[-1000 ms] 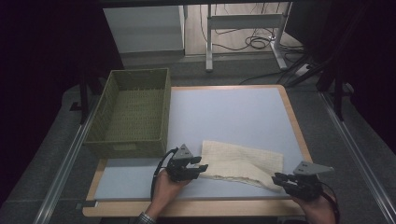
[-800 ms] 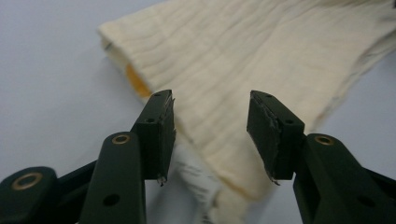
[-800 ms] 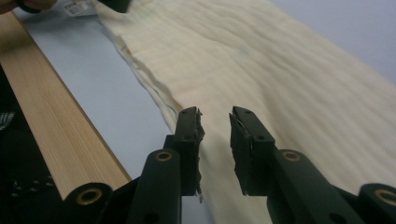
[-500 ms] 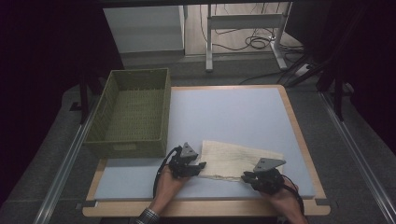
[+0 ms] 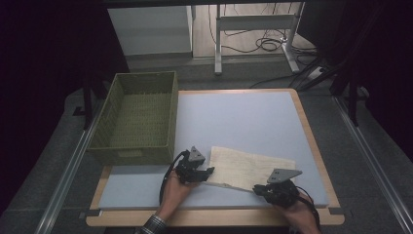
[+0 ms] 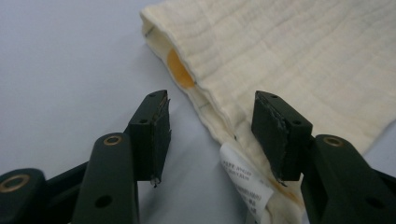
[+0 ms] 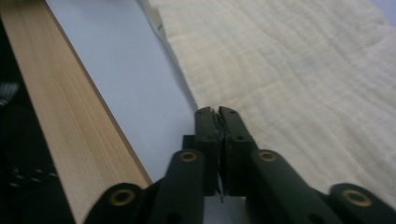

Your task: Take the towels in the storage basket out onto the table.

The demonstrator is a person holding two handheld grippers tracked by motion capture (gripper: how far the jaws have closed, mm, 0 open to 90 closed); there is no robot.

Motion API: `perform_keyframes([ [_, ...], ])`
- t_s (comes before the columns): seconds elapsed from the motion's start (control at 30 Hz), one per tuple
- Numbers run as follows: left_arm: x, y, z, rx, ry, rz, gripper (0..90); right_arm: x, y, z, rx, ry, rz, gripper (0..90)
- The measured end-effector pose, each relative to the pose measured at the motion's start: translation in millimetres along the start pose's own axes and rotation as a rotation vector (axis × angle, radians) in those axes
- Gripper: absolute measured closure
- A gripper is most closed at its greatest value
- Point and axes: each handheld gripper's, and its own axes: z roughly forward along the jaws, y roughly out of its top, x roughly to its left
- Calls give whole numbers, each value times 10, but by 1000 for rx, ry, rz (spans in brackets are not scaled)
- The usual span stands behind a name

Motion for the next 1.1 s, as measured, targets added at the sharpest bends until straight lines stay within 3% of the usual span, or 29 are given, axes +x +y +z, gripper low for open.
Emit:
perform_keyframes([
  [0.1, 24, 106, -35, -23, 2, -5, 463, -44, 29, -94, -12, -23, 6, 793],
  [0.2, 52, 235, -32, -33, 5, -10, 465, -223, 38, -268, -12, -98, 21, 786],
  [0.23, 66, 275, -15, -30, 7, -11, 465, -223, 38, -268, -12, -98, 21, 786],
  [0.27, 98, 345, 33, -22, 12, -17, 467, -377, 8, -341, -18, -137, 52, 787],
  [0.3, 98, 345, 33, -22, 12, -17, 469, -377, 8, -341, -18, -137, 52, 787],
  [0.33, 135, 403, 80, -18, 23, -17, 484, -540, -32, -416, -25, -181, 99, 787],
  [0.5, 252, 512, 192, -17, 32, -54, 521, -877, -89, -587, -59, -268, 181, 789],
  [0.53, 252, 512, 192, -17, 32, -54, 520, -877, -89, -587, -59, -268, 181, 789],
  [0.57, 288, 532, 247, -14, 36, -58, 518, -981, -99, -602, -61, -295, 202, 777],
  [0.63, 316, 537, 307, -11, 42, -60, 497, -1063, -113, -571, -55, -298, 231, 729],
  [0.77, 351, 529, 406, 4, 52, -59, 474, -1139, -167, -423, -8, -309, 245, 649],
  [0.83, 371, 502, 494, 27, 48, -54, 475, -1158, -203, -370, 12, -316, 248, 649],
  [0.87, 362, 486, 496, 10, 49, -44, 475, -1162, -218, -349, 20, -318, 252, 679],
  [0.9, 362, 486, 496, 10, 49, -44, 495, -1162, -218, -349, 20, -318, 252, 679],
  [0.93, 350, 468, 477, 8, 29, -38, 537, -1153, -244, -332, 21, -288, 260, 823],
  [0.97, 350, 468, 477, 8, 29, -38, 585, -1153, -244, -332, 21, -288, 260, 823],
  [1.03, 332, 446, 437, 13, -26, -32, 752, -1137, -215, -342, 43, -279, 249, 858],
  [1.1, 309, 434, 407, 8, -24, -23, 841, -1169, -175, -351, 41, -289, 242, 860],
])
